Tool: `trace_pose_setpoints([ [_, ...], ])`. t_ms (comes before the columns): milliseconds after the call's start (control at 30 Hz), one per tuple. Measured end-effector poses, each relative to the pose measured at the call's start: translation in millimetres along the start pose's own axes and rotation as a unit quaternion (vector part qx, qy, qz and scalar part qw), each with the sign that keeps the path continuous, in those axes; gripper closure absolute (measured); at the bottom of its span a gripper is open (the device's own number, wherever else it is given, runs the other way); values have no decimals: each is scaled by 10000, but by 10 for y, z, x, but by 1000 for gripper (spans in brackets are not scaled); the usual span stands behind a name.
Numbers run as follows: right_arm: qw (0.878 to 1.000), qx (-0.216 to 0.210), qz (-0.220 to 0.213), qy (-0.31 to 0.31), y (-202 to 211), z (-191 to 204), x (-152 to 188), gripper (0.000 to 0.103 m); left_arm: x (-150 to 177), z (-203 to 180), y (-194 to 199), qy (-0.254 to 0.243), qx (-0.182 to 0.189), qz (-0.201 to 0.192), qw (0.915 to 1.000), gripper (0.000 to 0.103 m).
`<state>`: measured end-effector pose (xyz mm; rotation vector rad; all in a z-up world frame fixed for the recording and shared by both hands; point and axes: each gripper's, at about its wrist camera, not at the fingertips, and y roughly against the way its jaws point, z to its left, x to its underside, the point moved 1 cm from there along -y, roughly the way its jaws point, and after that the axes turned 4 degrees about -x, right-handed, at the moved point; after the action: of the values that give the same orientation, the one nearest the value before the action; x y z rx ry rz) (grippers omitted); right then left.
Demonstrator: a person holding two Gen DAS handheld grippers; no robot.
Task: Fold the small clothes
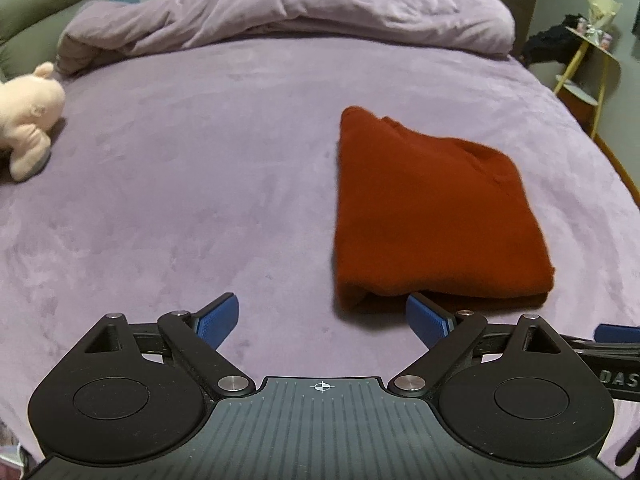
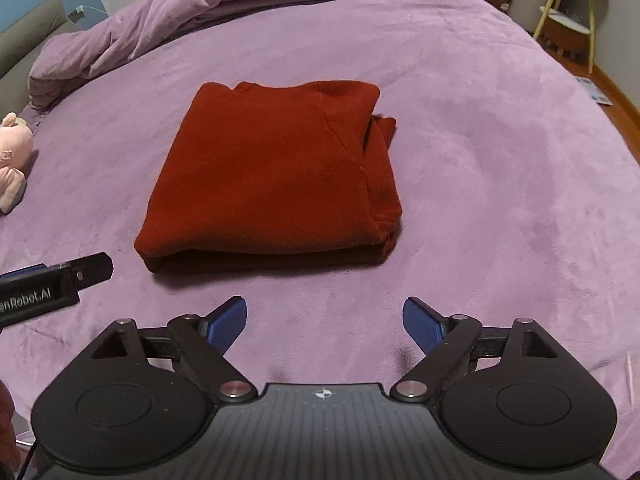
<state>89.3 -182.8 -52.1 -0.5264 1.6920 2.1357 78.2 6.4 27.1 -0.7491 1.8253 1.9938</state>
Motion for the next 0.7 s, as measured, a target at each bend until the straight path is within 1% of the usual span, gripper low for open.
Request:
trace_pose_setpoints([
  [100, 10000, -63, 64, 26, 8, 48, -11, 15, -27, 4, 16, -22, -28, 78, 10000, 7],
  [300, 9996, 86, 196, -159, -9, 53, -37, 15, -71, -13, 6, -59, -46, 244, 9997, 7],
  [433, 9996, 212, 191, -35, -9, 97, -50, 15, -78, -42, -25, -130, -111, 313, 9994, 7],
  [567, 9987, 443, 167, 179, -22, 154, -48, 15, -78, -94, -45, -269, -201, 326, 9989, 7],
  [700, 9985, 453, 191, 244, -39, 166, -63, 15, -86, -113, -63, -307, -190, 361, 9987, 7],
])
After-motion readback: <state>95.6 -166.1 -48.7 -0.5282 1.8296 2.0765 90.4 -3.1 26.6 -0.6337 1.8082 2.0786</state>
